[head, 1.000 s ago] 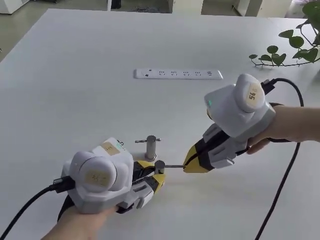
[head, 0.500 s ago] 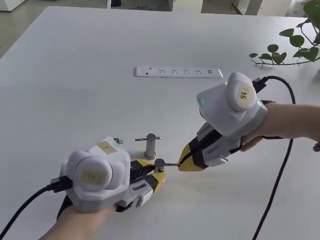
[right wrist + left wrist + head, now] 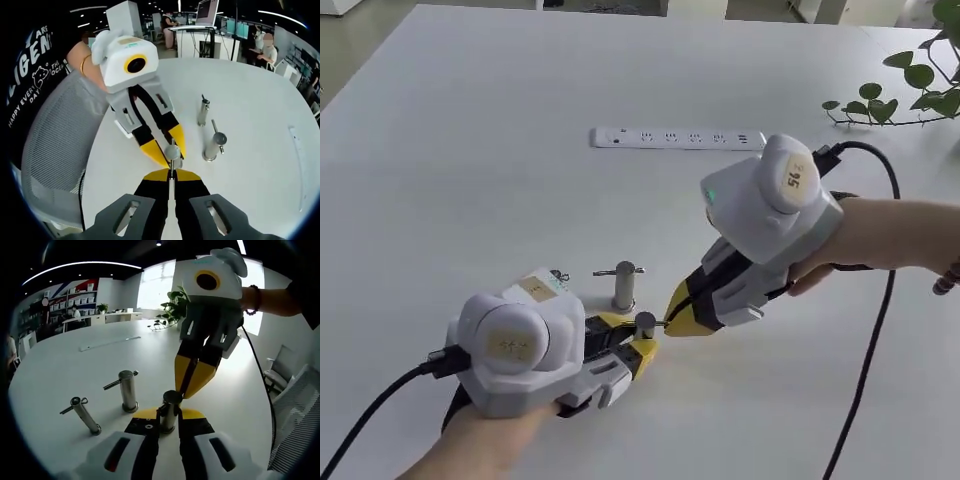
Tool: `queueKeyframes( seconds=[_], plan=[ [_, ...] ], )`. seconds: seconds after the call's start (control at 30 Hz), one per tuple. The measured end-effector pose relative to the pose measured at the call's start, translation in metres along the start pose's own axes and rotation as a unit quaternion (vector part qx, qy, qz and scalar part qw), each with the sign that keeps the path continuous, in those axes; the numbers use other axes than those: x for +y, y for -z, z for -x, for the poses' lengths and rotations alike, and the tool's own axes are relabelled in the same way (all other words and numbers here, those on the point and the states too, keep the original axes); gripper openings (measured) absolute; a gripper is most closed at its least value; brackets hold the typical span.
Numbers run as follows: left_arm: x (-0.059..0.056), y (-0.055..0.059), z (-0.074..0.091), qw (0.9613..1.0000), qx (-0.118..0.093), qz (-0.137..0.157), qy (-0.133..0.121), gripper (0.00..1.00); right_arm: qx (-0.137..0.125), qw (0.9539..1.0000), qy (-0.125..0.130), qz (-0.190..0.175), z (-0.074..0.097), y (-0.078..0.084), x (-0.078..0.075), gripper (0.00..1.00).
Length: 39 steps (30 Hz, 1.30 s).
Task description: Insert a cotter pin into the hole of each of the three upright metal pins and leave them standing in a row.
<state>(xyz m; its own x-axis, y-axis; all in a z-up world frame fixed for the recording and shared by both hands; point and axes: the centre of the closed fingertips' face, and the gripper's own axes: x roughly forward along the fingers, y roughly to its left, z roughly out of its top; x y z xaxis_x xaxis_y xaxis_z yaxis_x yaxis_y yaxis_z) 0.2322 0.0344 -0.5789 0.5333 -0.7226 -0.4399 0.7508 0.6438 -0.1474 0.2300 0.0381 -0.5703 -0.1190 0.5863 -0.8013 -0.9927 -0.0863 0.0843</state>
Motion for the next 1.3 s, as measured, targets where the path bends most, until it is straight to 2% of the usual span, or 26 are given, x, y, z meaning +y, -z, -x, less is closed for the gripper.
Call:
queueKeyframes(
  seconds=[0.07, 0.2, 0.27, 0.77, 0.9, 1.1, 1.3],
  plan=[
    [0.0, 0.0, 0.0, 1.0, -0.003, 0.004, -0.002, 0.12, -0.001, 1.0, 0.0, -0.004, 0.0, -0.001, 0.0, 0.0],
    [0.002, 0.002, 0.0, 0.9989, -0.017, 0.043, -0.006, 0.13, -0.002, 1.0, 0.002, -0.007, -0.002, -0.004, -0.001, 0.0],
    [0.002, 0.002, 0.0, 0.9986, -0.019, 0.049, -0.007, 0.13, -0.003, 0.9999, 0.002, -0.011, -0.003, -0.005, -0.001, 0.0],
    [0.002, 0.003, 0.0, 0.9983, -0.02, 0.053, -0.016, 0.13, -0.011, 0.9988, 0.016, -0.044, 0.0, -0.004, -0.001, 0.0],
    [0.002, 0.003, 0.0, 0.9983, -0.02, 0.052, -0.017, 0.13, -0.004, 0.999, 0.019, -0.039, 0.003, 0.001, -0.001, 0.02],
    [0.003, 0.003, -0.001, 0.9981, -0.02, 0.055, -0.018, 0.13, -0.015, 0.9981, 0.023, -0.056, 0.007, 0.001, 0.0, 0.05],
    [0.002, 0.002, -0.001, 0.998, -0.021, 0.056, -0.018, 0.13, -0.017, 0.998, 0.023, -0.057, 0.011, 0.002, 0.003, 0.01]
  ],
)
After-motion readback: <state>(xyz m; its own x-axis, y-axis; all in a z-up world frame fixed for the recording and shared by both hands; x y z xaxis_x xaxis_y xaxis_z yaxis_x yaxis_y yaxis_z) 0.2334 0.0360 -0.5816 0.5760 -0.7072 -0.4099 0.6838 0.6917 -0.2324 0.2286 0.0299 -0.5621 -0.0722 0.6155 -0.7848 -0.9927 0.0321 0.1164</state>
